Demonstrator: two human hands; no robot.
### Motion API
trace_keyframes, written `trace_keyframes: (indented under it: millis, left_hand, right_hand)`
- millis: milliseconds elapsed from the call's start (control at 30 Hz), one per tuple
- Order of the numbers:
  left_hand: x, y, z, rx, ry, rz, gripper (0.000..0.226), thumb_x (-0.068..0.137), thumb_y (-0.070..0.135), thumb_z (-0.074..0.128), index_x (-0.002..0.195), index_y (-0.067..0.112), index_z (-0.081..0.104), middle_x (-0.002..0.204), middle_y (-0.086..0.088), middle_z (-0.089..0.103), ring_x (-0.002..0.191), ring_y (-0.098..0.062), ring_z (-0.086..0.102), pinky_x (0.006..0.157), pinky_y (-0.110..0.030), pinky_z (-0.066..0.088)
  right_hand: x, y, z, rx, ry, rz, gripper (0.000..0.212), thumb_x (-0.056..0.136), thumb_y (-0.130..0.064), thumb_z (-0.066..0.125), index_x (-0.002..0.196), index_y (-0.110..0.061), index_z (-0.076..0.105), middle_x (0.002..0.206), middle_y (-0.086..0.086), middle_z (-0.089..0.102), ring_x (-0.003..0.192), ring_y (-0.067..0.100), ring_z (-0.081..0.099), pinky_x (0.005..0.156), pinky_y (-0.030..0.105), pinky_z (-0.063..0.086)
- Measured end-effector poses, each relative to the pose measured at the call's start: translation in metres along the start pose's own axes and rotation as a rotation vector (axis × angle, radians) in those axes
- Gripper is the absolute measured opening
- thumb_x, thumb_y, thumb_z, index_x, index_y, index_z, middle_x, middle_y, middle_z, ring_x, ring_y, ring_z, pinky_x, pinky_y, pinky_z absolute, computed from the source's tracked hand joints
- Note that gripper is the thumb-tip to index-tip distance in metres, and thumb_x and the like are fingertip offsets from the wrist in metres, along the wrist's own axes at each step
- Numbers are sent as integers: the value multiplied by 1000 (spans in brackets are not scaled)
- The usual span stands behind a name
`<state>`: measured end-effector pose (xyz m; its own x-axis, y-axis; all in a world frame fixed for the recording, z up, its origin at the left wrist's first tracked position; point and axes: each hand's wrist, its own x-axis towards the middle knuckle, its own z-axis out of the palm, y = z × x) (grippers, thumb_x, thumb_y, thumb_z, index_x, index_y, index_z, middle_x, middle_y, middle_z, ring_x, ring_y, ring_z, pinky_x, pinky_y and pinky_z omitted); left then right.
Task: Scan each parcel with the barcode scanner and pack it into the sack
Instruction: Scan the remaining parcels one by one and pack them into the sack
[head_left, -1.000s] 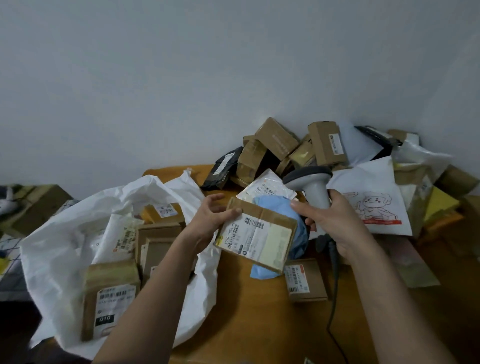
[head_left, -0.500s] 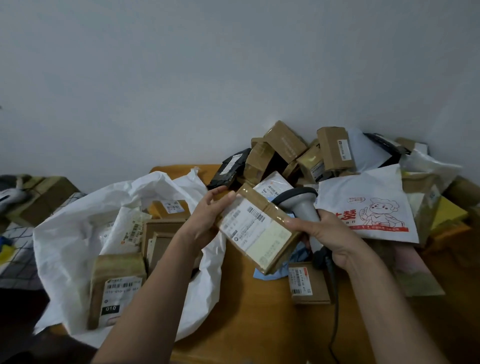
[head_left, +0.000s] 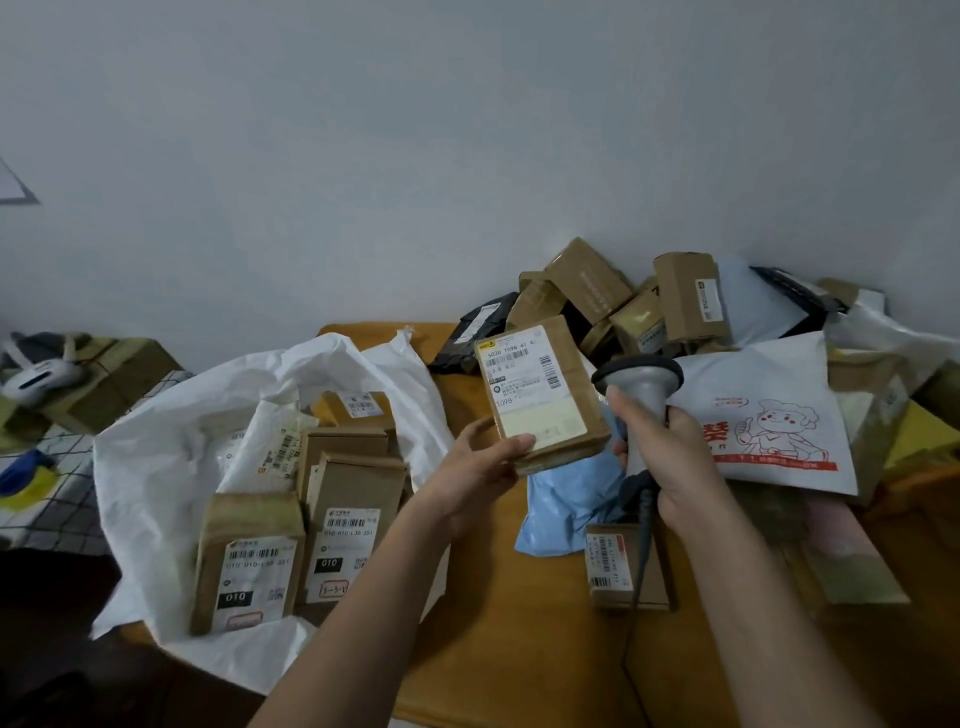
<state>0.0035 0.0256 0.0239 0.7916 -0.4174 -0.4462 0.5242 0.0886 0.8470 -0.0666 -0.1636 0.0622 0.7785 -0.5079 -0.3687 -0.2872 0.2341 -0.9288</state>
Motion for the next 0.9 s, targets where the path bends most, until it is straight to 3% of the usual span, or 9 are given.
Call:
trace_keyframes:
  millis: [167,300,500,900]
  left_hand:
    - [5,-2,-4,48,151,11,95,69,15,84,147,16,28,118,-11,66,89,-17,73,65,-22,57]
    - [13,-6,-2,56,223,-14,91,74,14,82,147,16,27,122,-11,63,100,-22,68,71,-28,55]
    - [18,-7,-4,46,253,-34,93,73,15,83,148,16,28,122,-9,63,100,-21,66,69,-29,54]
    - [22,-9,-17,48,319,-62,92,74,20,84,147,19,28,125,-9,59,102,-21,62,67,-29,49]
  right_hand:
    - [-19,-21,-10,-157,-57,-129,33,97,-44,51,99,-13,62,82,10,66,50,3,63,54,26,47]
    - [-42,-43,-15,-239,-121,-207,27,99,-39,48,95,-18,64,74,3,66,49,2,62,48,19,44]
    - [-69,-64,-20,-270,-182,-312,23,100,-37,48,95,-22,65,61,-7,62,51,1,59,50,16,43]
    - [-85,-78,-12,-279,-225,-370,24,99,-36,48,100,-18,65,67,2,60,49,0,57,45,8,40]
